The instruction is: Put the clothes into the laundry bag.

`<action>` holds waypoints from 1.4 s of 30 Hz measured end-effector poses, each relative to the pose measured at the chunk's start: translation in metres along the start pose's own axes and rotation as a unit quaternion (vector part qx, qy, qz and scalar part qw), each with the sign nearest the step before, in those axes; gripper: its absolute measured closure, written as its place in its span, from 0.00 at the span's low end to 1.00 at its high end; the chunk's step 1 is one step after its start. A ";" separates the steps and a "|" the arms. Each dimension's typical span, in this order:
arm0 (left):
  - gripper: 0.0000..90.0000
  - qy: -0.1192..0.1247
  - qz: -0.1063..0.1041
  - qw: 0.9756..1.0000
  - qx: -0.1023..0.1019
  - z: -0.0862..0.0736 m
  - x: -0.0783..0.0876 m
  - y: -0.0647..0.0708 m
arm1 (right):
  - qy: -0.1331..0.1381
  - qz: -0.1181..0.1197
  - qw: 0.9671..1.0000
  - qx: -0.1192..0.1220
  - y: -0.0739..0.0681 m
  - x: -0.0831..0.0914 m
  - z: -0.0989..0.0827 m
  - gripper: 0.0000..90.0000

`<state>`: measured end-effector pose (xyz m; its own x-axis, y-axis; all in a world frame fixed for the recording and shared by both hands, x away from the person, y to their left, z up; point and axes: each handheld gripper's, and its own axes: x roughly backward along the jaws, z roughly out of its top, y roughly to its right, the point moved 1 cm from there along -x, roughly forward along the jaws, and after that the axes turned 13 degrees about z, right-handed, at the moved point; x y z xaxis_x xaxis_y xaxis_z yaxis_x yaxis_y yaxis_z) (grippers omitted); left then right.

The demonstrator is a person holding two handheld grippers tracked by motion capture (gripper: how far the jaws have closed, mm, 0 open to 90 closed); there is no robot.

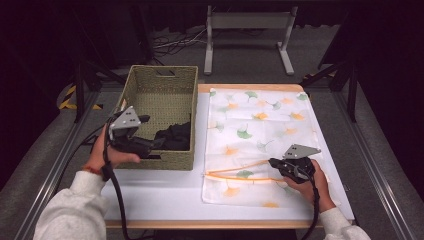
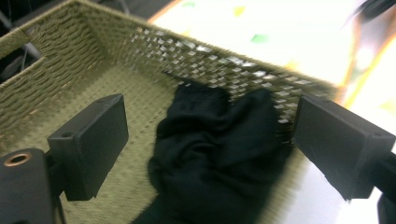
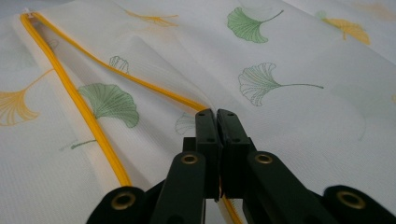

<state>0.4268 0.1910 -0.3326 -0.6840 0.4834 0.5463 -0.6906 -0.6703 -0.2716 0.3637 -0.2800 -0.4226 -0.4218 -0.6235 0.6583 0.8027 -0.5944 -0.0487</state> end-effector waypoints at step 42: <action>0.11 -0.193 -0.104 0.971 -0.090 -0.002 -0.102 -0.005 | -0.015 0.018 1.000 -0.005 -0.006 -0.010 -0.004 0.96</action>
<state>0.4998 0.1456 -0.3885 -0.4102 0.3263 0.8516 -0.8580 -0.4545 -0.2391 0.3616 -0.2720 -0.4322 -0.3797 -0.6288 0.6786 0.8125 -0.5774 -0.0804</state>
